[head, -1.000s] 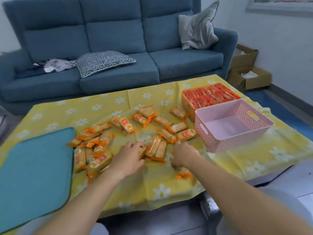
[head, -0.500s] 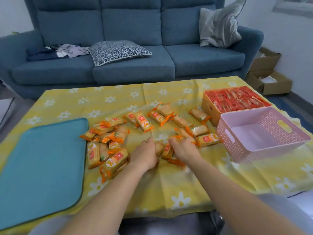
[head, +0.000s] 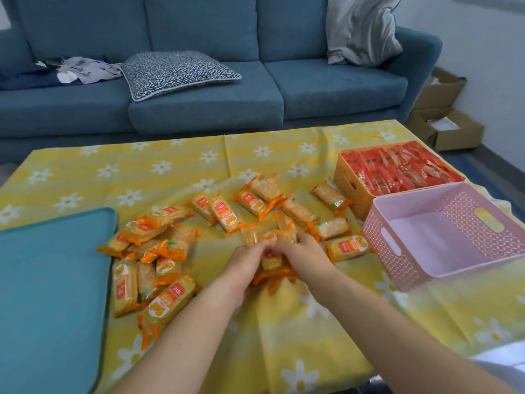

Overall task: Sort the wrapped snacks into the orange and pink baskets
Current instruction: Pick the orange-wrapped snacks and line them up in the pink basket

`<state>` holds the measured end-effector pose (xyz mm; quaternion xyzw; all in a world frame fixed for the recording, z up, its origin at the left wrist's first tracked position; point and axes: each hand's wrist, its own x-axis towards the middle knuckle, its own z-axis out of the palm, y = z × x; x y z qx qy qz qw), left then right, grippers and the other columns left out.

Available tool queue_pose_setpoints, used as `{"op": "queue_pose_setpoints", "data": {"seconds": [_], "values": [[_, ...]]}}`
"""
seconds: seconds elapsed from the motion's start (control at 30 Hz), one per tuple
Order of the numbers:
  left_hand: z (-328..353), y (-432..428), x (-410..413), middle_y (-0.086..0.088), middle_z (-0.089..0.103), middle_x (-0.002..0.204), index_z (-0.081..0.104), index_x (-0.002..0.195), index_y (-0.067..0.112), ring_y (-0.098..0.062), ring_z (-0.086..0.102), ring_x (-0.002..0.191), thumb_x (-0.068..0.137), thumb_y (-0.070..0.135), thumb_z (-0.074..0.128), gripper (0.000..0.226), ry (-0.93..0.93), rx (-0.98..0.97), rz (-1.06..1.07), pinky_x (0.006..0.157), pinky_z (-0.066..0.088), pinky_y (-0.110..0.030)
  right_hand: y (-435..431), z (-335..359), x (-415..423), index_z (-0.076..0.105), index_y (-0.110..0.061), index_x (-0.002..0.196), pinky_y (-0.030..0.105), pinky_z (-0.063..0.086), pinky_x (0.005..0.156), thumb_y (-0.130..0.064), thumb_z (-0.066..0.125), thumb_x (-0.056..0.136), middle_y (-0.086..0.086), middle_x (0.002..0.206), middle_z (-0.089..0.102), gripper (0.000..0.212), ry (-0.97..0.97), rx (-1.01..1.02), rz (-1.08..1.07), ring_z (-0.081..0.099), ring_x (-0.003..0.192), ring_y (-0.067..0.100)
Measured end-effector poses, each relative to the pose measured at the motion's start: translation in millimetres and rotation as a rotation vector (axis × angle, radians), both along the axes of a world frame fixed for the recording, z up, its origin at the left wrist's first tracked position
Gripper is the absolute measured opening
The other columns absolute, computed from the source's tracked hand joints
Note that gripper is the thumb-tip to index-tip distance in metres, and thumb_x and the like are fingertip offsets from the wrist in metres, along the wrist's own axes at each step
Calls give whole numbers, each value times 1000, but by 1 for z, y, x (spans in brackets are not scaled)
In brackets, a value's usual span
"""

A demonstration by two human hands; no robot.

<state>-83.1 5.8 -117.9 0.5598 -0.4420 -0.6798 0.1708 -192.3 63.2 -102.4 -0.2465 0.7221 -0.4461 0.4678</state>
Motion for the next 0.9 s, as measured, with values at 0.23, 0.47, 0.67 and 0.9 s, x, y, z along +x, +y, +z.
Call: {"op": "queue_pose_setpoints", "data": {"seconds": [0.23,0.47,0.67,0.9], "values": [[-7,-9,-2,-7,73,81,69,112,22,-25,68,74,64,38,87,54,254,96,112,74,49,-42,1,18,-24,66,-13,95,41,47,72,-21,61,82,5,80,68,16,163,-84,126,62,74,25],[-7,-11,-9,-9,74,79,69,114,10,-19,69,59,79,13,81,38,268,85,224,46,50,-26,4,7,-122,44,-18,135,47,44,101,-40,60,89,3,147,36,53,1228,315,637,40,128,34],[-11,-6,-20,-7,74,75,71,105,12,-22,67,69,79,16,81,28,310,124,236,66,48,-30,14,-12,-131,5,-32,157,46,43,107,-15,69,70,0,160,16,110,1160,450,770,30,138,36],[-10,-6,-37,-8,78,93,70,110,15,-22,74,80,80,17,81,32,366,92,256,72,53,-33,-1,-6,-111,44,-16,132,40,47,86,-46,80,62,7,134,40,84,1232,612,789,39,129,29]]}}
